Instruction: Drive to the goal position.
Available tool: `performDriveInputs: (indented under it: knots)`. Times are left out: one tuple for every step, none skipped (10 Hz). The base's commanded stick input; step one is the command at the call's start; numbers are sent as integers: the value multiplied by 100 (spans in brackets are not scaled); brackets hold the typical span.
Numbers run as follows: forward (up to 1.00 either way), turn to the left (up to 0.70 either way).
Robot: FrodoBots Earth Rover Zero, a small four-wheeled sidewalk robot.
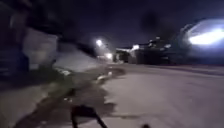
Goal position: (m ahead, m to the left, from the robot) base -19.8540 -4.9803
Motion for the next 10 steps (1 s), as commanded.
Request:
performDriveInputs:
  knots:
    - [0,-70]
    - [0,-70]
    - [0,-70]
    - [0,-70]
    - [0,-70]
    - [0,-70]
    - [0,-70]
    - [0,-70]
    - [0,-70]
    - [0,-70]
